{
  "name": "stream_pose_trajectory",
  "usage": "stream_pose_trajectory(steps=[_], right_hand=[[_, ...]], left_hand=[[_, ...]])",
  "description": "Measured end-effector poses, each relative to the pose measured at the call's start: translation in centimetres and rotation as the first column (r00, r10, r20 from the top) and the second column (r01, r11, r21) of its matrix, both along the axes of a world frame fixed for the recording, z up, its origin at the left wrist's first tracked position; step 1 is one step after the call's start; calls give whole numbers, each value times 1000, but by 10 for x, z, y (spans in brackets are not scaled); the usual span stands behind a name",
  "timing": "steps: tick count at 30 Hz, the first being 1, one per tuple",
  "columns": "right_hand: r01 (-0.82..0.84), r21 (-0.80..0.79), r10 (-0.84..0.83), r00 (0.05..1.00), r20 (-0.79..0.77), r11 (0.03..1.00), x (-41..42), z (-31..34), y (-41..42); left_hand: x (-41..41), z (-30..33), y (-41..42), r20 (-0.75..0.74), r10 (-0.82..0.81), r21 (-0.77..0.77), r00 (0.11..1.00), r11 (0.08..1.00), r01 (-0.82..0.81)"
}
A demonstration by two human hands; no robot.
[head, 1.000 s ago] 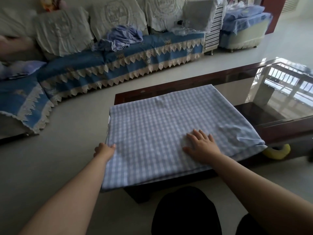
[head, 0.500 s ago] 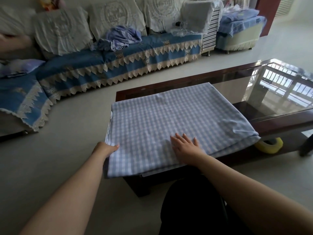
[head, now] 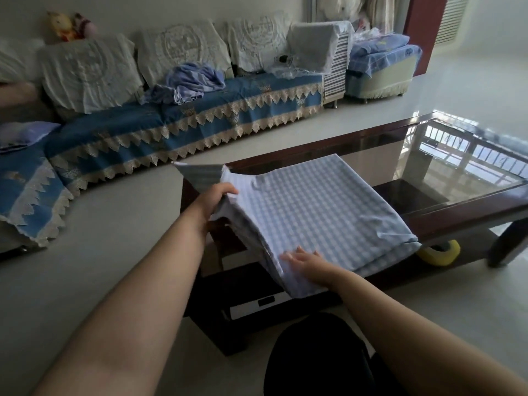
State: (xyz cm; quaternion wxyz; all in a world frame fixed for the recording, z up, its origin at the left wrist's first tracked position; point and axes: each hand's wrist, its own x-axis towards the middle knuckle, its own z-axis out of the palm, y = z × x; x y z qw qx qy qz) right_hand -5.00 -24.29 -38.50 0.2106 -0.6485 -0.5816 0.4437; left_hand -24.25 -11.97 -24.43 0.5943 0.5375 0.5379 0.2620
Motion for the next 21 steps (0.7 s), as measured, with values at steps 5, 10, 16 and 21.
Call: stream_pose_trajectory(steps=[5, 10, 16, 21], right_hand=[[532, -270, -522, 405, -751, 802, 86, 36, -10], [624, -405, -656, 237, -717, 668, 133, 26, -21], [874, 33, -862, 484, -147, 485, 134, 14, -16], [876, 217, -874, 464, -144, 430, 151, 22, -30]], left_hand=[[161, 6, -7, -31, -259, 99, 965, 960, 261], [232, -63, -36, -247, -556, 52, 794, 810, 584], [186, -131, -9, -764, -190, 350, 616, 681, 643], [154, -153, -3, -859, -175, 254, 481, 670, 698]])
